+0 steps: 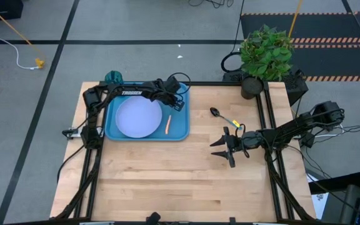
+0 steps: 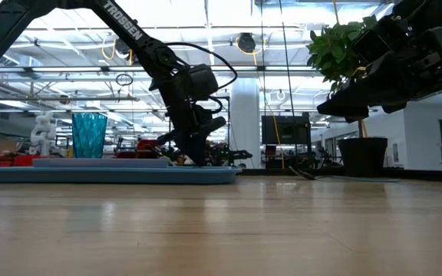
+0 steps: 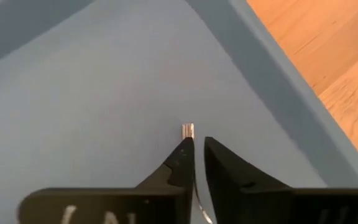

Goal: Pick and place plate/cup/fork/spoon on tray
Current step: Put the orange fork on the blue tray to the right of the violet plate

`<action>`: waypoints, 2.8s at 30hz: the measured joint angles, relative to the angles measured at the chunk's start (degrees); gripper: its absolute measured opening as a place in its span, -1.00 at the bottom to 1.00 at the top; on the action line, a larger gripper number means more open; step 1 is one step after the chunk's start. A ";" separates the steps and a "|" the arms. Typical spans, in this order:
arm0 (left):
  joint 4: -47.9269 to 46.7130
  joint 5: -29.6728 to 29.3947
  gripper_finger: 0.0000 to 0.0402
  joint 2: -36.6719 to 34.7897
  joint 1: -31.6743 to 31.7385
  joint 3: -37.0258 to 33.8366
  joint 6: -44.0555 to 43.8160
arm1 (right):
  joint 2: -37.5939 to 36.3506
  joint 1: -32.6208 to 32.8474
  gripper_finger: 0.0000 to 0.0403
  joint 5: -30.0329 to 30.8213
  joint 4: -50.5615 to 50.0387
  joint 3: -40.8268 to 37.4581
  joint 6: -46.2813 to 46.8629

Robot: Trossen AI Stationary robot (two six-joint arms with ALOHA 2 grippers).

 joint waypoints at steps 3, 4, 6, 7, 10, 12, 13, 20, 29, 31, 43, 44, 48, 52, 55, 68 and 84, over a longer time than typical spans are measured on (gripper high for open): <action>0.26 -0.04 -0.65 0.00 -0.04 0.00 -0.96 | 0.00 0.00 -0.15 0.00 -0.34 0.00 -0.01; 0.26 -0.07 -0.59 0.00 -0.04 0.00 -1.25 | 0.00 0.00 -0.15 0.00 -0.38 0.00 -0.02; 0.26 -0.13 -0.50 0.00 -0.04 0.00 -1.25 | 0.00 0.00 -0.15 0.00 -0.44 0.00 -0.02; 0.24 -0.39 -0.45 0.00 -0.04 0.00 -1.27 | 0.00 0.00 -0.15 0.00 -0.43 0.00 -0.02; -0.24 -1.46 -0.37 0.00 -0.04 0.00 -1.25 | 0.00 0.00 -0.15 0.00 -0.41 0.00 -0.02; -0.20 -1.64 -0.37 -0.01 0.07 0.00 -1.06 | 0.00 0.00 -0.15 0.00 -0.38 0.00 -0.02; -0.21 -1.64 -0.37 -0.02 0.14 0.00 -0.99 | 0.00 0.00 -0.15 0.00 -0.36 0.00 -0.02; -1.02 -1.01 -0.53 -0.07 0.44 -0.96 -0.01 | 0.00 0.00 -0.15 -0.02 -0.32 0.00 0.00; -0.60 0.90 -0.55 -0.09 0.44 -1.18 0.95 | 0.00 0.00 -0.15 -0.04 -0.29 0.00 -0.01; -0.69 0.91 -0.55 -0.09 0.51 -1.18 1.52 | 0.00 0.00 -0.15 -0.04 -0.29 0.00 0.00; -0.83 6.83 -0.95 -0.09 3.01 -1.18 4.71 | 0.00 2.35 -0.15 -0.07 -0.10 0.00 -0.01; -0.80 7.08 -0.95 -0.09 3.08 -1.18 4.94 | 0.00 2.63 -0.15 -0.07 -0.08 0.00 -0.01; 1.99 10.44 -0.98 -0.36 3.45 -1.18 5.42 | 0.00 3.70 -0.15 -0.07 -0.10 0.00 -0.01; 6.75 11.60 -0.98 -1.49 3.45 -1.18 4.57 | 0.00 4.81 -0.15 -0.04 -0.12 0.00 0.00; 10.57 11.90 -0.98 -2.39 3.43 -1.14 3.42 | 0.00 5.70 -0.15 -0.06 -0.69 0.00 0.38; 18.29 17.10 -0.99 -3.67 3.04 -3.60 5.30 | 0.00 7.30 -0.15 0.00 -1.21 -0.04 -0.11; 50.53 21.09 -1.00 -3.67 4.59 -20.41 -3.90 | -0.01 7.47 -0.15 0.04 -1.54 -0.04 0.32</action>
